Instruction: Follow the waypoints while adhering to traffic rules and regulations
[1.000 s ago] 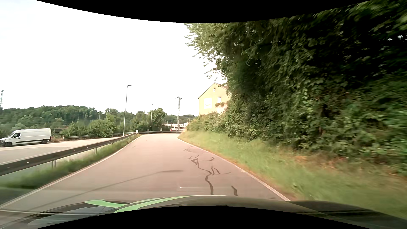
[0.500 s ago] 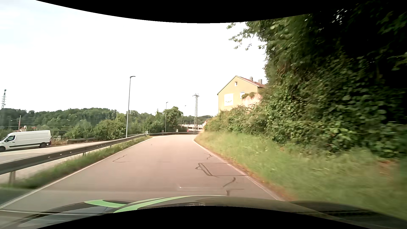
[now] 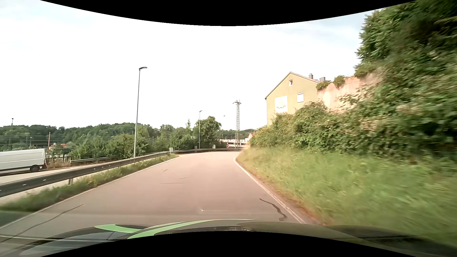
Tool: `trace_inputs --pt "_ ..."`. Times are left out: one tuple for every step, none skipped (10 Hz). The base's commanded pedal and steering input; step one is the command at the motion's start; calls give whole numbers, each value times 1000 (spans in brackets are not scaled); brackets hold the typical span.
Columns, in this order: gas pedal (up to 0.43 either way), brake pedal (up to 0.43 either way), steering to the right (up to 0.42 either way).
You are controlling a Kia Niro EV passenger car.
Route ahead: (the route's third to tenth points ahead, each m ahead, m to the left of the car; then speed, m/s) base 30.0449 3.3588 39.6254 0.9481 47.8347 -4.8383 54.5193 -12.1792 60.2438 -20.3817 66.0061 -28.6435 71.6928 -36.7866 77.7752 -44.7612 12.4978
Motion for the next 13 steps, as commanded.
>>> trace_inputs --pt "0 61 -48" --pt "0 73 -43" --pt "0 85 -34" --pt "0 91 -28" --pt "0 98 -23" --pt "0 128 -14" --pt "0 140 -3" --pt "0 146 5" --pt "0 152 12" --pt "0 152 16" --pt "0 165 21" --pt "0 171 23" --pt "0 171 27"
